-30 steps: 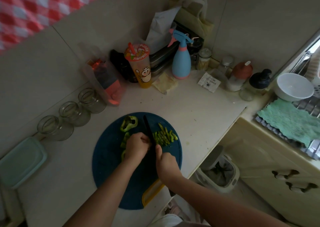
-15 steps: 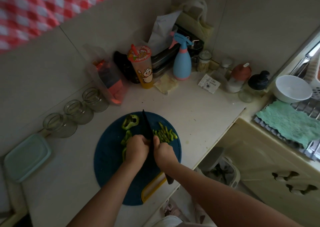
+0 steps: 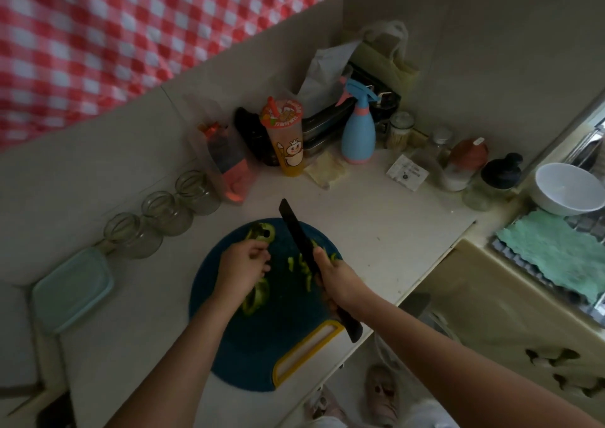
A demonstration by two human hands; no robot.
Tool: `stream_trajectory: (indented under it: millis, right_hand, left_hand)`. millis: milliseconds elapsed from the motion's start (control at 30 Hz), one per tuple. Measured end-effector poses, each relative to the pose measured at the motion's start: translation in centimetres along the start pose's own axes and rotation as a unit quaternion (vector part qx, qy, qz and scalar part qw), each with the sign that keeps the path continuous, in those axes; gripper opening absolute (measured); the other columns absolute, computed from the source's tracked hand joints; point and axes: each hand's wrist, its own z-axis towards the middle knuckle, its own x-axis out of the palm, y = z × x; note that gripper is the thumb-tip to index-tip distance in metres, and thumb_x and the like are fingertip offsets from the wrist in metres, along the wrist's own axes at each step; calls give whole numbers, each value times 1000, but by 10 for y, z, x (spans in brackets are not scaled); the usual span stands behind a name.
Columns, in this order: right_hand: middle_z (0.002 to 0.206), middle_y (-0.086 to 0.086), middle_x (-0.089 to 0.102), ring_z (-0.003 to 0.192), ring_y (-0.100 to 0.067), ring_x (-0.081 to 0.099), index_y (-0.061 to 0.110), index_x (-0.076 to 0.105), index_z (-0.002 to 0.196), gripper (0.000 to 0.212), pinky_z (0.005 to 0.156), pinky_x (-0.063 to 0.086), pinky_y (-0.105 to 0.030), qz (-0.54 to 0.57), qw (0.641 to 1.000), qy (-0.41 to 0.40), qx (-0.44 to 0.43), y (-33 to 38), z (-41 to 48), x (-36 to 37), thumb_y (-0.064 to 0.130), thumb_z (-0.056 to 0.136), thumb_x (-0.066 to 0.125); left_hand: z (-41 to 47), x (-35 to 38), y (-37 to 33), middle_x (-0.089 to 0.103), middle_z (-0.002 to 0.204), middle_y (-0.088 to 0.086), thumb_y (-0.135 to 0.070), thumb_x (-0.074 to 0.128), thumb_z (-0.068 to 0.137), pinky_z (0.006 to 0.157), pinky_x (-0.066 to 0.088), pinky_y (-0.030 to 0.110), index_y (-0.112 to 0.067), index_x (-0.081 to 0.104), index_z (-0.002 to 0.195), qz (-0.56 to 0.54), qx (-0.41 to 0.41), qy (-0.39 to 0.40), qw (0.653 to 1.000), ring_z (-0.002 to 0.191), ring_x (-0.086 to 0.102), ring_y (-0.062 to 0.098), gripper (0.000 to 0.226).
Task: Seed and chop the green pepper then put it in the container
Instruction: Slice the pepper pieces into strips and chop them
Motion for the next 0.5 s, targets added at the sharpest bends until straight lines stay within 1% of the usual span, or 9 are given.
stream_trajectory:
  millis: [67,100,133,200,233,267,300,400,500]
  right_hand:
    - [57,-4,44,44,-13,42,13,46,67,57,44,36,-24,-3,1000,9,2,-7,-2,-1,56,97,26]
    - [57,-4,43,44,-14,42,14,46,66,56,45,36,-25,-1,1000,10,7,-10,-4,0,57,97,27]
    - [56,-5,42,42,-15,41,13,45,66,56,44,35,-25,9,1000,12,14,-13,-5,0,57,97,28]
    - [52,-4,38,35,-14,37,11,43,68,54,39,33,-22,42,999,16,29,-18,-8,1,56,96,31]
    - [51,-4,36,32,-14,36,11,42,70,53,38,32,-21,53,998,20,29,-20,-10,2,55,96,32]
    - [51,-3,35,31,-13,34,11,41,72,52,38,31,-20,56,998,22,27,-21,-11,3,55,96,33]
    - [51,-3,35,31,-12,34,11,40,72,51,37,31,-20,52,998,24,21,-22,-12,4,55,96,32]
    - [49,-3,36,29,-12,36,10,40,68,54,36,31,-20,34,999,28,4,-25,-14,5,55,97,31]
    - [46,-4,34,29,-15,36,9,39,67,56,36,30,-19,25,999,32,4,-27,-17,2,55,97,30]
  left_hand:
    - [0,-15,6,68,100,9,-9,58,89,71,50,27,-8,64,109,74,24,-61,995,77,61,14,21]
    - [1,-22,10,68,103,10,-11,61,87,74,46,25,-8,64,109,105,21,-82,991,81,60,14,22]
    - [3,-28,14,67,107,12,-16,65,86,76,44,23,-6,62,111,127,-1,-87,988,87,59,15,28]
    - [6,-33,18,64,116,13,-30,70,82,81,42,24,-4,59,117,158,-72,-52,983,101,60,22,44]
    - [7,-33,20,63,115,12,-36,71,80,83,42,26,-4,59,116,165,-102,-26,981,106,58,25,49]
    - [6,-31,20,63,111,11,-39,72,79,85,43,27,-5,60,112,161,-123,-4,979,107,58,26,49]
    - [5,-27,20,63,109,10,-40,73,78,86,45,29,-5,60,111,152,-132,10,979,107,58,26,50]
    - [4,-13,16,57,126,14,-36,74,77,87,44,29,-1,52,127,134,-130,10,982,113,56,27,65]
    - [5,-7,12,58,125,14,-29,74,79,82,41,26,-2,53,124,152,-115,-9,982,112,56,26,57]
